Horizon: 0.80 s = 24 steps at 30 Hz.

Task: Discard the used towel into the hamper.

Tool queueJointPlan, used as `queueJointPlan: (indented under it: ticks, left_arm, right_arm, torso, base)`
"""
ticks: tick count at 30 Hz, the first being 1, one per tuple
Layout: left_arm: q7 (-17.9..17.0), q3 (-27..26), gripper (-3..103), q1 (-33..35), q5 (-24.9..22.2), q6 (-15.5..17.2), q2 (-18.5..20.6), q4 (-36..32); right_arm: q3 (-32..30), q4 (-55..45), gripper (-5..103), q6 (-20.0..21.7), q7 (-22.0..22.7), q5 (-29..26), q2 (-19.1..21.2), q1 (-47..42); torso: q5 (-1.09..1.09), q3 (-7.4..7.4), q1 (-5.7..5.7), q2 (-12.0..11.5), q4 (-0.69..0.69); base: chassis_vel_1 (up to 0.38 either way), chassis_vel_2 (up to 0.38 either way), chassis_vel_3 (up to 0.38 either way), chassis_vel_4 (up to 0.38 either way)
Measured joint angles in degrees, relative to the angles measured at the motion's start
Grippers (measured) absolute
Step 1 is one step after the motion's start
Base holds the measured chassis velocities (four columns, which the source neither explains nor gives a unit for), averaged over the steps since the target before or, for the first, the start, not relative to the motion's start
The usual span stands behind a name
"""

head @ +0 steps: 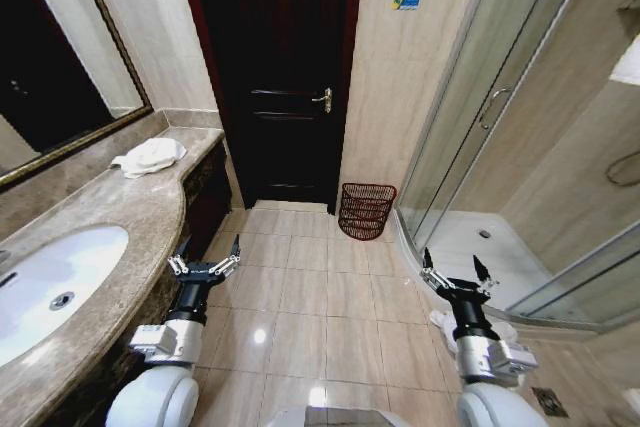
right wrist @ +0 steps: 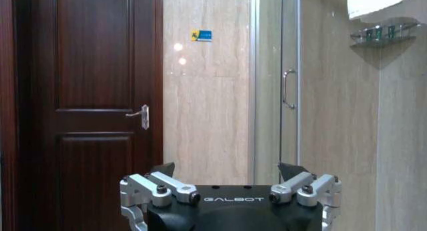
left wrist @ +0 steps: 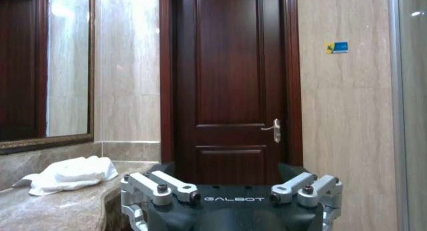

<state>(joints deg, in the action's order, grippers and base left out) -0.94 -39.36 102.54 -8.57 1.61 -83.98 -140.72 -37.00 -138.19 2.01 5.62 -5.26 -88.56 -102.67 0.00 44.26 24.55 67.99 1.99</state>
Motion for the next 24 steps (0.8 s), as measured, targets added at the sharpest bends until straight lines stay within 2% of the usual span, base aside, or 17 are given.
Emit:
queueJointPlan:
  ticks: [9,11,12,14,15,16,19,20,24]
  left_arm:
    - [-0.5,-0.9,100,-0.5,-1.1,-0.2,0.7,2.0]
    - [-1.9,-3.0,100,-1.6,-3.8,-0.6,2.4,7.0]
    - [-1.9,-3.0,100,-1.6,-3.8,-0.6,2.4,7.0]
    - [-3.7,-5.6,100,-3.1,-7.1,-1.2,4.6,12.9]
    - [-3.7,-5.6,100,-3.1,-7.1,-1.2,4.6,12.9]
    - [-4.1,-6.3,100,-3.5,-8.0,-1.3,5.2,14.6]
    - [-4.4,-6.7,100,-3.7,-8.5,-1.5,5.5,15.3]
    - [-4.4,-6.7,100,-3.7,-8.5,-1.5,5.5,15.4]
    - [-4.4,-6.7,100,-3.7,-8.5,-1.5,5.5,15.4]
  right_arm:
    - [-0.2,0.5,100,-0.1,-0.2,0.0,0.0,0.2]
    - [-1.5,4.2,100,-1.2,-2.0,0.0,-0.2,1.5]
    - [-1.5,4.2,100,-1.2,-2.0,0.0,-0.2,1.5]
    - [-2.5,7.8,100,-2.1,-3.5,0.0,-0.4,2.6]
    - [-2.5,7.8,100,-2.1,-3.5,0.0,-0.4,2.6]
    - [-3.9,10.0,100,-2.7,-5.4,-0.5,-0.2,3.7]
    - [-5.8,11.5,100,-3.2,-7.8,-2.0,0.2,4.1]
    - [-6.3,11.4,100,-3.4,-8.2,-2.4,0.3,4.0]
    - [-7.1,8.8,100,-3.2,-8.4,-3.4,0.7,3.6]
  torso:
    - [0.01,0.0,0.0,0.0,0.0]
    - [-0.01,0.0,0.0,0.0,-0.01]
    - [-0.01,0.0,0.0,0.0,-0.01]
    - [0.01,0.01,0.01,0.0,-0.01]
    - [0.01,0.01,0.01,0.0,-0.01]
    - [-0.08,0.0,0.0,0.0,0.01]
    - [0.04,0.0,0.01,0.0,0.02]
    - [-0.02,0.0,0.0,0.0,0.0]
    - [0.02,0.0,0.0,0.0,-0.01]
  base:
    - [0.0,0.0,0.0,0.0]
    - [0.0,0.0,0.0,0.0]
    - [0.0,0.0,0.0,0.0]
    - [0.0,0.0,0.0,0.0]
    - [0.0,0.0,0.0,0.0]
    - [0.0,0.0,0.0,0.0]
    - [0.0,0.0,0.0,0.0]
    - [0.0,0.0,0.0,0.0]
    - [0.0,0.0,0.0,0.0]
